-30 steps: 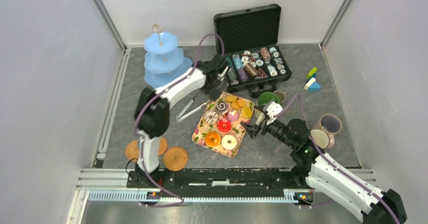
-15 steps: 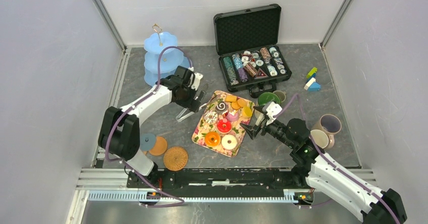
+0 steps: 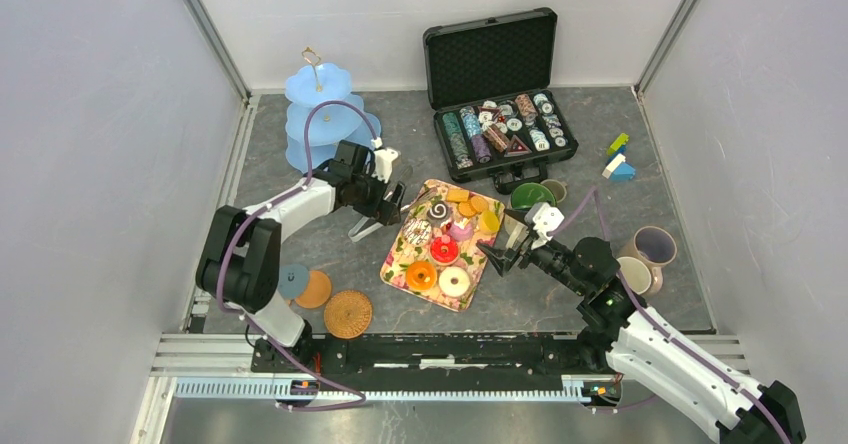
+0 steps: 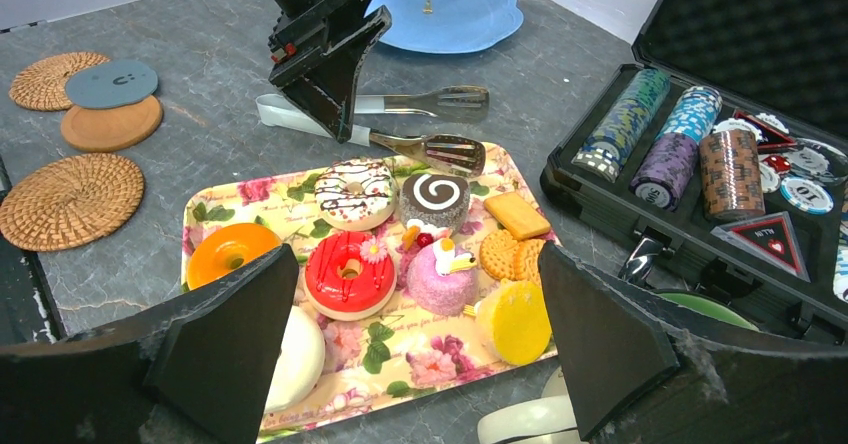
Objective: Serve the afternoon tea
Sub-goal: Pick up the clamp from the center of the board.
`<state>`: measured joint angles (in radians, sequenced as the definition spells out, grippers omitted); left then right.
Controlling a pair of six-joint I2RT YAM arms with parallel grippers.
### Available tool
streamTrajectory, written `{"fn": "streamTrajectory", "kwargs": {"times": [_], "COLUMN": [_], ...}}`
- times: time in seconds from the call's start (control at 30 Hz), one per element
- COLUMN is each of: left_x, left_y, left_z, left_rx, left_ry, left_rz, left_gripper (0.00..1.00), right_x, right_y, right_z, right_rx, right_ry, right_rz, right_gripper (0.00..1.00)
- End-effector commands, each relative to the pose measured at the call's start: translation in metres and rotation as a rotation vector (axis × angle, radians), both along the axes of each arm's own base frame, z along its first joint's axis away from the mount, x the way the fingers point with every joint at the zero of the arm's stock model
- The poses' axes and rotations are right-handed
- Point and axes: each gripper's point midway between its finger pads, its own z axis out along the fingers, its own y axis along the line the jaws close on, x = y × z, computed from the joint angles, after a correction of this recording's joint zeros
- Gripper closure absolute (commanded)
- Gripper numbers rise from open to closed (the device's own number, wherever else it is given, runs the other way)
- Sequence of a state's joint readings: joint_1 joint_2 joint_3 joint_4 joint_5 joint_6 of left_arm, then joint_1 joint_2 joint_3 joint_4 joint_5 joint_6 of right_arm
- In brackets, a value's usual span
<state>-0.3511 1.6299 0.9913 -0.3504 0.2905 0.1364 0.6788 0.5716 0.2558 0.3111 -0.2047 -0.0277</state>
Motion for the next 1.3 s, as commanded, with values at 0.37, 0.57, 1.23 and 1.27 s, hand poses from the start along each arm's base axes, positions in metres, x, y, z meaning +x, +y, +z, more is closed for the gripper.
{"fn": "streamTrajectory", "kwargs": {"times": [0.37, 0.57, 1.23, 1.27], "left_x": [0.026, 0.028, 0.023, 0.023], "left_y": [0.004, 0.005, 0.011, 0.012], "left_z": [-0.021, -0.028, -0.031, -0.029], "left_rx": [0.075, 0.098, 0.213, 0.217], "left_ry": [-0.044, -0.019, -0.05, -0.056], "left_rz": [-0.073, -0.061, -0.056, -0.051], "left_gripper": [0.0, 0.02, 0.15, 0.16], "right_x": [0.003, 0.004, 0.004, 0.004], "right_y": [0.0, -0.001, -0.001, -0.002], "right_z": [0.015, 0.014, 0.012, 0.012], "right_rx": [0.019, 0.016, 0.013, 0.013], "right_ry": [-0.034, -0.033, -0.032, -0.032], "right_rz": [-0.012, -0.017, -0.023, -0.025], "right_gripper": [0.02, 0.02, 0.02, 0.02]}}
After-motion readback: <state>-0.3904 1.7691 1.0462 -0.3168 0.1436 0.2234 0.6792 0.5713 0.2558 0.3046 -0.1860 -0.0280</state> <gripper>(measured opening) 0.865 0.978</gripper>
